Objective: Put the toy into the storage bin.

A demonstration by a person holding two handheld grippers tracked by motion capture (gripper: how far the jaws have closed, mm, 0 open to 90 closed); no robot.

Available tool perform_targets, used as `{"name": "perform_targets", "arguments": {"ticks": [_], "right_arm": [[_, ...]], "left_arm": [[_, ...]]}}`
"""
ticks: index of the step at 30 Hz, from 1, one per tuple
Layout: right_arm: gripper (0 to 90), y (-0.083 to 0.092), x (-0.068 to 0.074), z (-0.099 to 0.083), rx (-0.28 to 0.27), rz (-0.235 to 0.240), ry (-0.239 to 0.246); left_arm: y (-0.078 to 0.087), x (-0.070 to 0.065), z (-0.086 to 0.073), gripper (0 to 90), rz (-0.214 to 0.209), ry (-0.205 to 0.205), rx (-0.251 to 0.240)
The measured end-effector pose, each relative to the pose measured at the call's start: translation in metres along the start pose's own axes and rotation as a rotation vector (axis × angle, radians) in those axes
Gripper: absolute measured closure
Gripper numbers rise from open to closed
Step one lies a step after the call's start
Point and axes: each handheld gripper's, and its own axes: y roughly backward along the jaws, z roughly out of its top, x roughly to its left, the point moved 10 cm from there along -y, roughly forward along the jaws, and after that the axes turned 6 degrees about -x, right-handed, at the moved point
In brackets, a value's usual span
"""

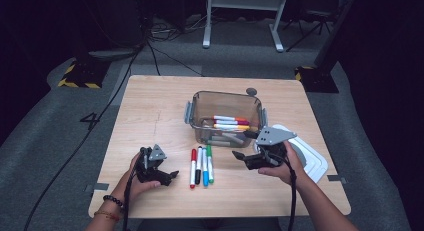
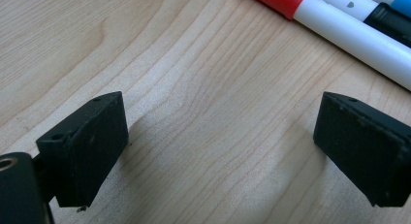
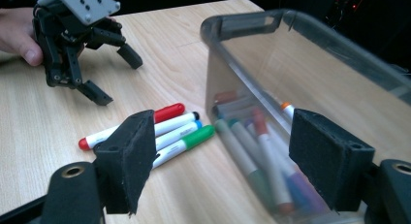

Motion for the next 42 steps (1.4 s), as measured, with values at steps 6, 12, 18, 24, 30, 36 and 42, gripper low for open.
{"name": "perform_targets", "arguments": {"ticks": [6, 12, 18, 24, 30, 36, 42], "right_arm": [[29.4, -0.025, 0.020, -0.027, 0.047, 0.059, -0.032], [34.6, -0.071, 0.034, -0.054, 0.139, 0.077, -0.009], [37.7, -0.103, 0.032, -0.065, 0.154, 0.075, -0.054], [41.6, -0.118, 0.022, -0.071, 0.168, 0.026, -0.071], [46.2, -0.123, 0.019, -0.078, 0.196, 0.008, -0.067], [49.5, -0.117, 0.013, -0.088, 0.230, 0.015, -0.099], [56.3, -0.106, 0.002, -0.098, 0.246, 0.005, -0.120]], "left_arm": [[0.000, 0.000, 0.000, 5.8, 0.000, -0.001, -0.001], [0.000, 0.000, 0.000, 5.8, 0.000, -0.001, -0.001], [0.000, 0.000, 0.000, 5.8, 0.000, 0.000, -0.001], [0.000, 0.000, 0.000, 5.8, -0.002, 0.000, -0.001], [0.000, 0.000, 0.000, 5.8, -0.001, -0.001, -0.001], [0.000, 0.000, 0.000, 5.8, -0.001, -0.001, -0.001], [0.000, 0.000, 0.000, 5.8, -0.001, 0.000, 0.000]]}}
